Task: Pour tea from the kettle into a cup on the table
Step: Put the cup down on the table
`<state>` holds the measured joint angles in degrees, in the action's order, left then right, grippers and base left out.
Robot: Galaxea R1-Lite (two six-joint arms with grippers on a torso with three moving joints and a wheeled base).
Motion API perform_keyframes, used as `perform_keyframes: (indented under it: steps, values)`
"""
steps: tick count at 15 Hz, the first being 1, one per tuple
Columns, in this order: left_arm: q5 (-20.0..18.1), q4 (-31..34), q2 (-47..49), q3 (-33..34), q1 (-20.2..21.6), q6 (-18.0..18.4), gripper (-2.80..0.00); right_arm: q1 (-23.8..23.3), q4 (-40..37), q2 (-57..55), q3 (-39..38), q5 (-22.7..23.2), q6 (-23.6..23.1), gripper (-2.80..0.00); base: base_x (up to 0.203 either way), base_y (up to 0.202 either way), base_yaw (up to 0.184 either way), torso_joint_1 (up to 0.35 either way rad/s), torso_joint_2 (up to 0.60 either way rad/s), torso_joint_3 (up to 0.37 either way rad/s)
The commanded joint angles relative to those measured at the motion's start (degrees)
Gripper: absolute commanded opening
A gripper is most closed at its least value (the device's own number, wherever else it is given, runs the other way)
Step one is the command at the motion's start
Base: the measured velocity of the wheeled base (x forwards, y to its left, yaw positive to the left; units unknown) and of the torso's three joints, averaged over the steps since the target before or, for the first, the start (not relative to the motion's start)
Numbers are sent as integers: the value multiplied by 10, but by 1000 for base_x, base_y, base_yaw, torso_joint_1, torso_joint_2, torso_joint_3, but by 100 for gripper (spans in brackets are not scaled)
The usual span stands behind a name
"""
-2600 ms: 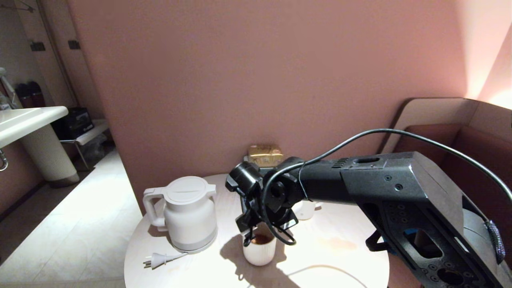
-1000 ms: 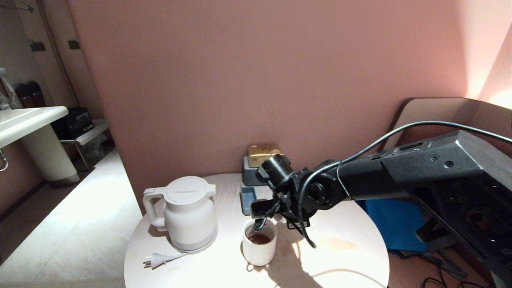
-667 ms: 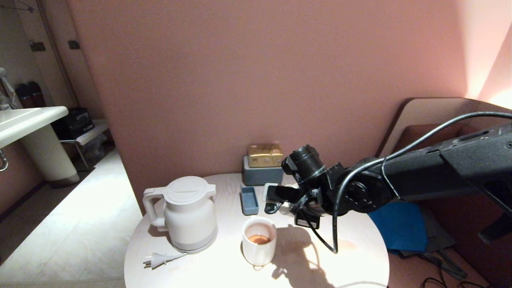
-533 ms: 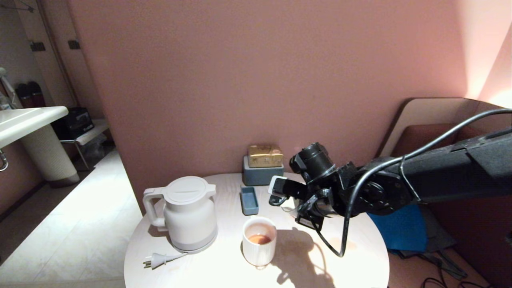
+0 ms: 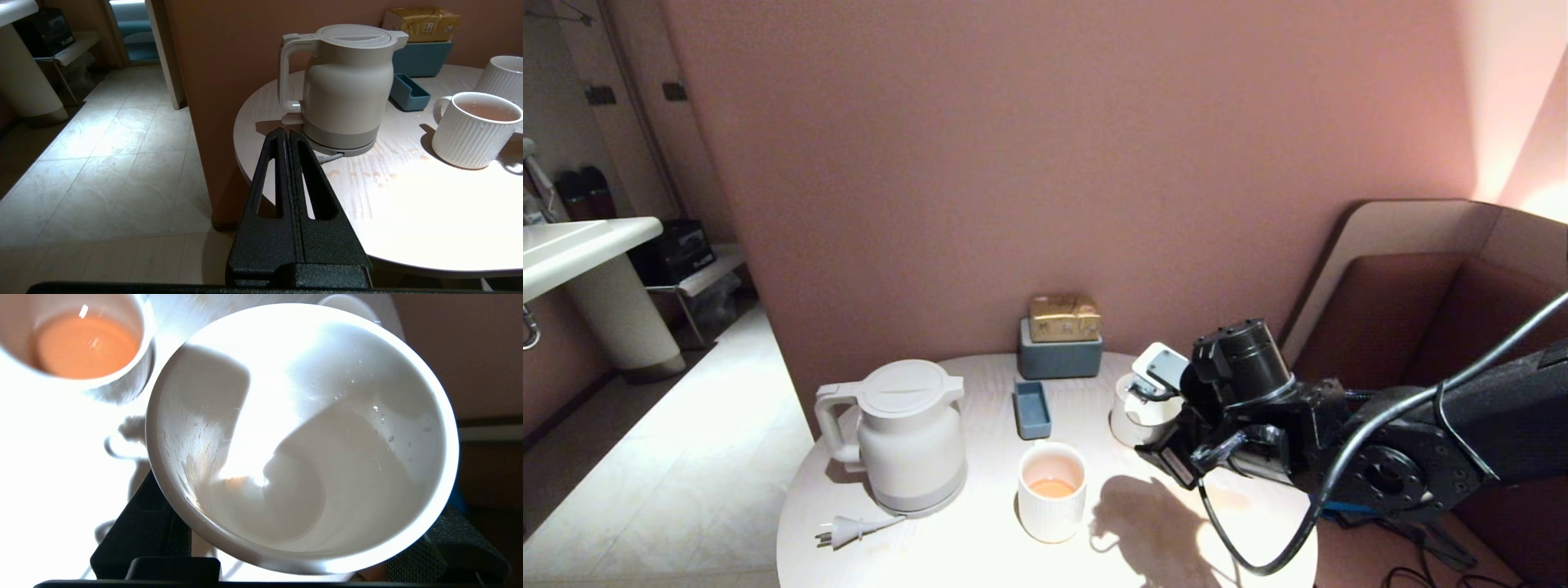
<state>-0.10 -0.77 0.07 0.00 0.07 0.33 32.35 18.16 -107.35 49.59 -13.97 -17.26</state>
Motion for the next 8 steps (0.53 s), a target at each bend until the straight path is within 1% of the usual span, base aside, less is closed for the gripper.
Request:
perform_keyframes:
  steps: [1,3,4,5,6,8]
  values:
    - [0,0,0,0,0,0,-280,-14,135,-9,-66,8,66,-280,0,0,0,0,0,0]
    - [0,0,0,0,0,0,-280,-19,201,-13,-118,11,137,-280,0,0,0,0,0,0]
    - [0,0,0,0,0,0,-280,-27,247,-19,-140,11,164,-280,0,0,0,0,0,0]
    - [0,0,0,0,0,0,-280,-37,295,-34,-163,11,183,-280,0,0,0,0,0,0]
    - [0,0,0,0,0,0,-280,-43,342,-51,-189,10,191,-280,0,0,0,0,0,0]
    - [0,0,0,0,0,0,-280,-51,457,-93,-232,6,196,-280,0,0,0,0,0,0]
